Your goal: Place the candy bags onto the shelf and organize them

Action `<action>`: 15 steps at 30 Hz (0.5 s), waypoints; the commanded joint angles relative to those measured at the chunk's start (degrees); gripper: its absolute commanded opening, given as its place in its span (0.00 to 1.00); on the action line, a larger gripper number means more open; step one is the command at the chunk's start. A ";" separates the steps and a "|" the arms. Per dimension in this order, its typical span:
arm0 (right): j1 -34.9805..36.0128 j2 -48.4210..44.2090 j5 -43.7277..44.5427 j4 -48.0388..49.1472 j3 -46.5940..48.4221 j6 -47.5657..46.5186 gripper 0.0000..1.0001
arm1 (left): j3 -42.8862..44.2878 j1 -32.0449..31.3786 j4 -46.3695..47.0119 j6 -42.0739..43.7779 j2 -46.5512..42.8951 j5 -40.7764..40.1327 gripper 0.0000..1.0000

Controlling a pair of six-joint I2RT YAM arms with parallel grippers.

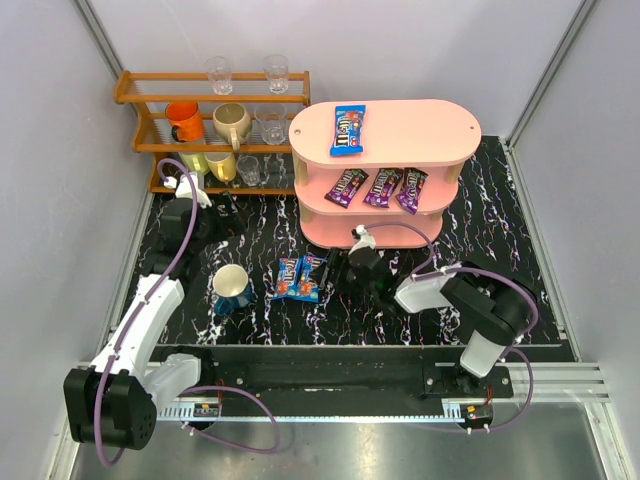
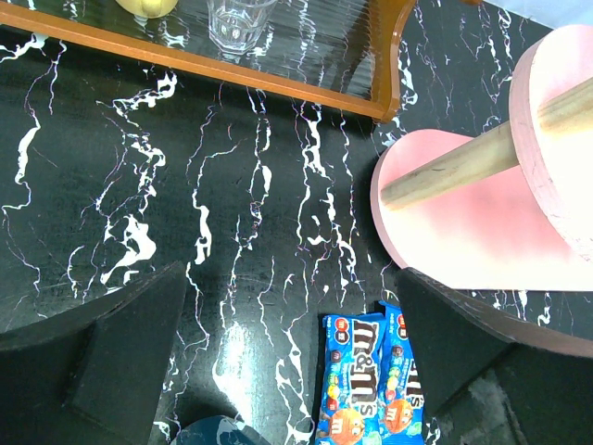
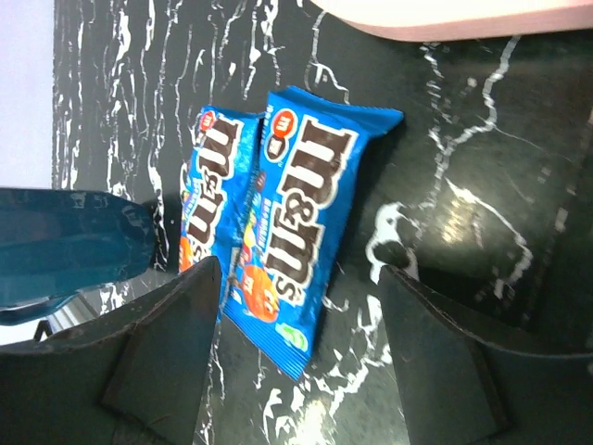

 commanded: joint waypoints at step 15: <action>0.58 -8.01 -0.06 -2.96 0.92 -9.01 0.00 | 2.30 0.29 1.78 0.13 -1.62 0.30 0.99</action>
